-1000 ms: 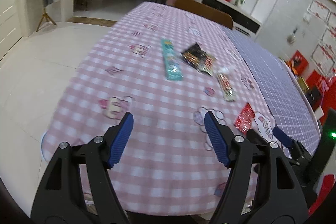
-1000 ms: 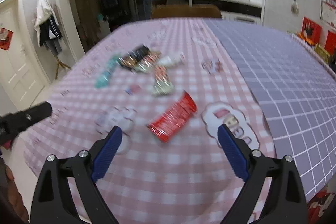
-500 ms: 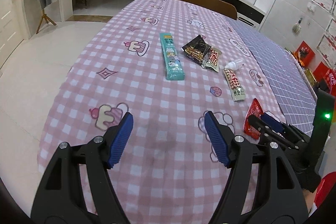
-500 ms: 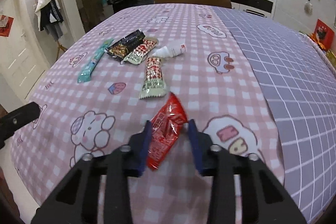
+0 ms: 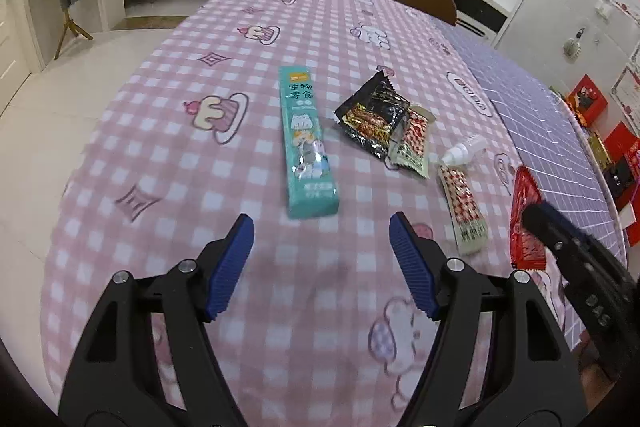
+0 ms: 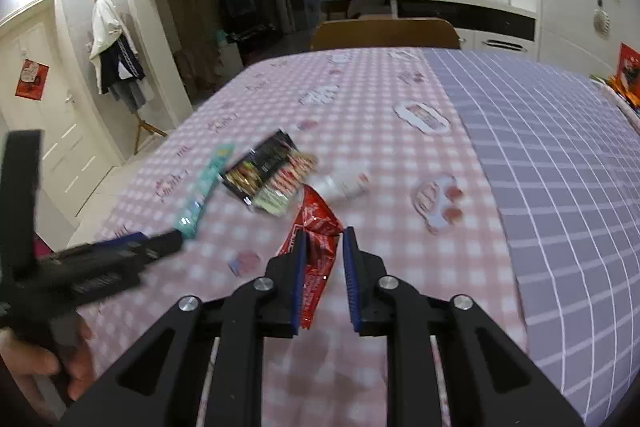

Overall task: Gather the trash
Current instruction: 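Grasp the red snack wrapper with the right tool while the left tool grasps the teal snack stick, then carry red wrapper and teal stick over the blue bin and open both tools, then move both open tools back over the table toward the remaining snacks, then grasp the red-white checkered snack bar with the right tool while the left tool grasps the black snack packet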

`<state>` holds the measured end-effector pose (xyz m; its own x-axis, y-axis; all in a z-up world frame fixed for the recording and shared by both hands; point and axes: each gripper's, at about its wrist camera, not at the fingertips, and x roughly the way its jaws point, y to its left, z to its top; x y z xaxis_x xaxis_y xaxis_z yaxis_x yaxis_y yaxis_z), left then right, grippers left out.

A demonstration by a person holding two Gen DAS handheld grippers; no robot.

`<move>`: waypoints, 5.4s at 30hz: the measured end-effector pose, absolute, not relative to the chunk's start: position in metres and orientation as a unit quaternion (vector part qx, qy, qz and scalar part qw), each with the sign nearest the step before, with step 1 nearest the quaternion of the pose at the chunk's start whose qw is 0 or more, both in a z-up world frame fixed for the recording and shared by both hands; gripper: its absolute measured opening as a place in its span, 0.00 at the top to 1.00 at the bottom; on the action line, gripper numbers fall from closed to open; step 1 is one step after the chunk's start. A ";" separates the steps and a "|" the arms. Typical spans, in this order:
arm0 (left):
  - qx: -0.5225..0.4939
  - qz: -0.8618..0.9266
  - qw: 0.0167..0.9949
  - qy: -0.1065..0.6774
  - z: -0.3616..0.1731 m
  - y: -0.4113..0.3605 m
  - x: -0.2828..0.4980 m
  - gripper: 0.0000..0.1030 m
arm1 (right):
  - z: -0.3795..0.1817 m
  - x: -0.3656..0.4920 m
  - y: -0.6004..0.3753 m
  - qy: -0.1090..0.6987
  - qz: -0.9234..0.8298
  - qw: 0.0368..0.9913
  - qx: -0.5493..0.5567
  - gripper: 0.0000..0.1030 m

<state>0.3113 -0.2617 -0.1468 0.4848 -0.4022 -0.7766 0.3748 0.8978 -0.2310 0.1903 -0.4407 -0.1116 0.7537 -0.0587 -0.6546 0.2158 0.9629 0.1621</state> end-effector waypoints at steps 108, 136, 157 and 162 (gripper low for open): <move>-0.256 0.069 0.821 0.506 -0.312 0.190 0.306 0.31 | -0.242 0.315 0.029 0.427 0.194 0.883 0.009 0.45; -0.131 -0.045 0.910 0.390 -0.127 0.021 0.244 0.31 | -0.092 0.229 -0.182 0.315 0.122 0.937 0.090 0.41; 0.035 -0.219 0.873 0.435 -0.116 -0.267 0.302 0.31 | -0.146 0.235 -0.428 0.434 -0.075 0.896 0.050 0.58; 0.039 -0.217 0.873 0.435 -0.121 -0.285 0.321 0.31 | -0.150 0.243 -0.431 0.443 -0.057 0.893 0.048 0.84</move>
